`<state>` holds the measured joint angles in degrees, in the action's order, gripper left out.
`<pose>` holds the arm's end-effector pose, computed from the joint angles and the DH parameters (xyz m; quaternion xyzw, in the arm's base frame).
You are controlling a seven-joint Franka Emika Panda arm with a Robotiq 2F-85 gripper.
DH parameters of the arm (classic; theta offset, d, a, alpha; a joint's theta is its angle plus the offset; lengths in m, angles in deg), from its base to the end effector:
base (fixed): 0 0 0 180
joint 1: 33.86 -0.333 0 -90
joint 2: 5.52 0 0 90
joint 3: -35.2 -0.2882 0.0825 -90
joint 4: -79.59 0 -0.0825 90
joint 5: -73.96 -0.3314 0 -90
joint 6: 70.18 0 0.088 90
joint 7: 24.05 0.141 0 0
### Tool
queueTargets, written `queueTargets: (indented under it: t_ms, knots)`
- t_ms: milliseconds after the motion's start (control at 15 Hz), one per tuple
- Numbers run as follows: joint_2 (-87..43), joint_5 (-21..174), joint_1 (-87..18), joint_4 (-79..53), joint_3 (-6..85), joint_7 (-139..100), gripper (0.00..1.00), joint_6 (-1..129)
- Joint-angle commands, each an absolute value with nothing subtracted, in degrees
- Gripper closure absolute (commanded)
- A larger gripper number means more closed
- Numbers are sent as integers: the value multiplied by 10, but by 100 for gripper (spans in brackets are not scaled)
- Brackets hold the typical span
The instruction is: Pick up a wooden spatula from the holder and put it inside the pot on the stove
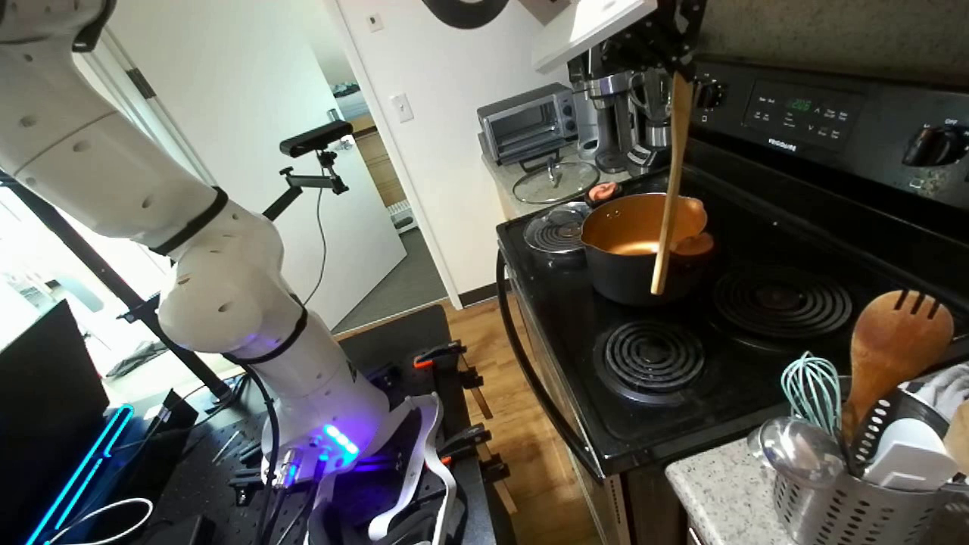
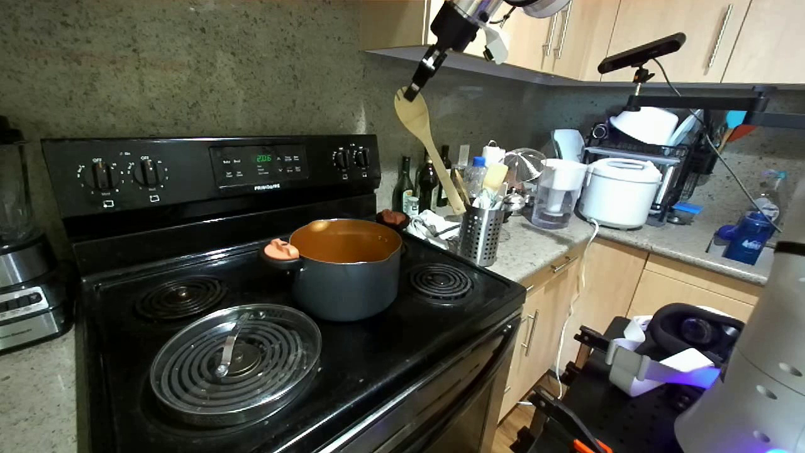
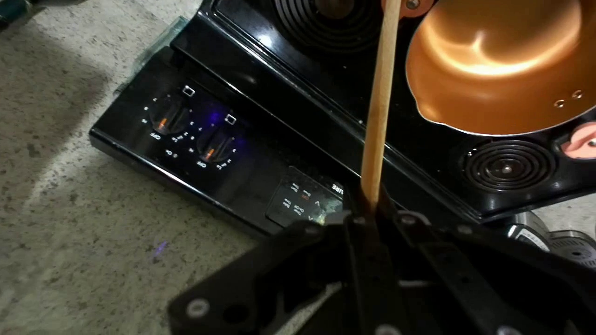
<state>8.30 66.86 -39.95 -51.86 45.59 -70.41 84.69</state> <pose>0.4972 -0.0441 0.4907 0.9001 0.2934 0.3127 0.0773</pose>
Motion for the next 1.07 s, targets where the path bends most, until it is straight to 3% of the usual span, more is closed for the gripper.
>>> queueTargets:
  t_ms: [0, 1000]
  knots:
    - [102, 631, -427, -545, 448, -752, 98, 864]
    - [126, 542, -510, -565, 438, -895, 98, 861]
